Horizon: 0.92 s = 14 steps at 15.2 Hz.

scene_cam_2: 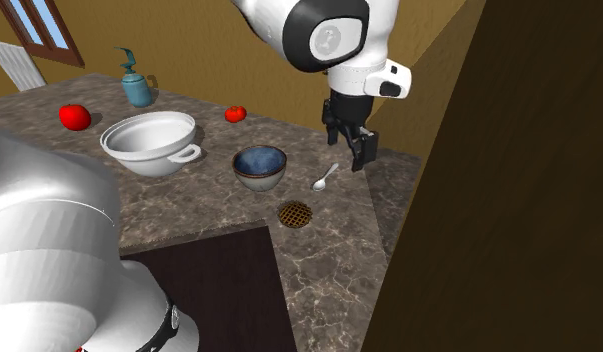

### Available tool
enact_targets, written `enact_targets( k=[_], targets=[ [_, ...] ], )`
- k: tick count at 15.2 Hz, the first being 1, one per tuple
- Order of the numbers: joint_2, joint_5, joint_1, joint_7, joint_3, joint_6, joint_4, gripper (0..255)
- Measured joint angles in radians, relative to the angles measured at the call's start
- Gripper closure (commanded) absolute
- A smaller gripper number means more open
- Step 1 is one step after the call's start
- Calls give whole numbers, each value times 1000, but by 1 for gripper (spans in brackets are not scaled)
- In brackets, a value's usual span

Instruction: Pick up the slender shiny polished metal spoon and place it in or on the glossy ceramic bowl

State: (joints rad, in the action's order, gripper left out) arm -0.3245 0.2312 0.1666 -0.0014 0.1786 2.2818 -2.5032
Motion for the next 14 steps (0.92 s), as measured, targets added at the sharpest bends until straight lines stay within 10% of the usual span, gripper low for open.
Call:
enact_targets(
  k=[14],
  targets=[
    [501, -110, 97, 65, 106, 372, 190, 0]
  ],
)
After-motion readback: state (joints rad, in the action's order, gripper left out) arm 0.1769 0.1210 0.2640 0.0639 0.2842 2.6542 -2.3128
